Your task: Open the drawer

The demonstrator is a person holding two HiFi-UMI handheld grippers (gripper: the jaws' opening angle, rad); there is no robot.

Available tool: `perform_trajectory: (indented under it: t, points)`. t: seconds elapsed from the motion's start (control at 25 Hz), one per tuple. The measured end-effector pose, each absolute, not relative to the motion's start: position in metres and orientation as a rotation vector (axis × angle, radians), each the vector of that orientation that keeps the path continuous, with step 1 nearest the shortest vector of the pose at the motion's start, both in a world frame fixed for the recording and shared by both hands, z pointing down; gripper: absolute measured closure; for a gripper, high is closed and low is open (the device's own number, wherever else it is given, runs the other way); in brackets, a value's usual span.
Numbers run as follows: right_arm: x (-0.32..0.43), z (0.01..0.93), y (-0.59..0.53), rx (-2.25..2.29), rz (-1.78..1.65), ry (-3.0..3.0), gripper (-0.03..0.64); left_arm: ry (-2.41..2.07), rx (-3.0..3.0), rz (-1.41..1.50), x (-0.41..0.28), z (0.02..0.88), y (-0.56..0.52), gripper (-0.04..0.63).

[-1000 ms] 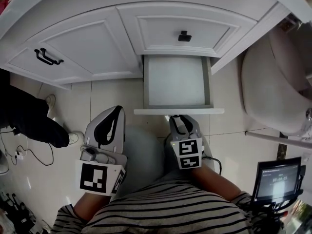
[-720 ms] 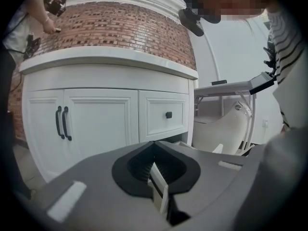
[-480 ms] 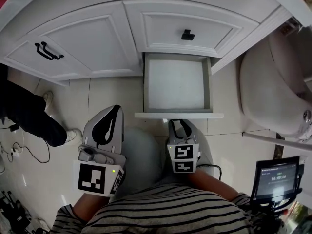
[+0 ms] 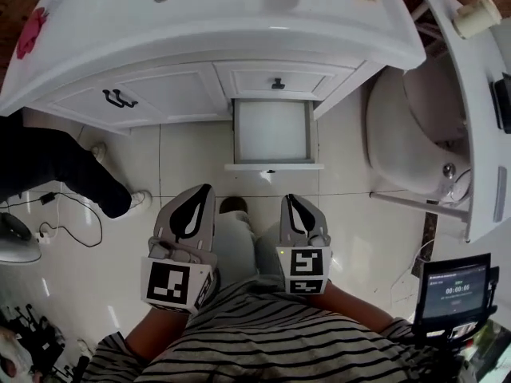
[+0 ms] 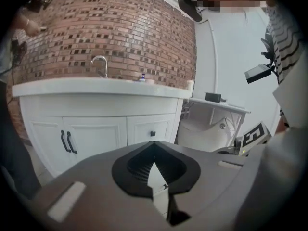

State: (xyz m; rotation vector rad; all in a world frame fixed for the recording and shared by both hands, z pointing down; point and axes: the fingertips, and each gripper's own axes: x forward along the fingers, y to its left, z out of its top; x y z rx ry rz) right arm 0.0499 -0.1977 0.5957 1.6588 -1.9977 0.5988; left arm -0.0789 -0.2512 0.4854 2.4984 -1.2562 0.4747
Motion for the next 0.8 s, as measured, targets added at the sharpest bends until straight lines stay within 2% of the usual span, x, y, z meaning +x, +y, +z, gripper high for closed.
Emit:
perform_trajectory:
  t: [0.24, 0.4, 0.56, 0.8]
  points:
    - [0.061, 0.361, -0.142, 1.708, 0.428, -2.15, 0.615, -1.284, 2.511, 0.472, -0.075, 0.306, -0.169, 0.578]
    - [0.073, 0.248, -0.096, 1.737, 0.384, -2.222, 0.615, -1.328, 2.517, 0.472, -0.083, 0.21, -0.115, 0.578]
    - [0.085, 0.19, -0.056, 1.815, 0.382, -2.253, 0.615, -1.366, 2.556, 0.465, -0.092, 0.164, -0.075, 0.578]
    - [0.079, 0.168, 0.005, 1.892, 0.331, -2.233, 0.615, -1.302, 2.622, 0.409, -0.095, 0.165, -0.021, 0.578]
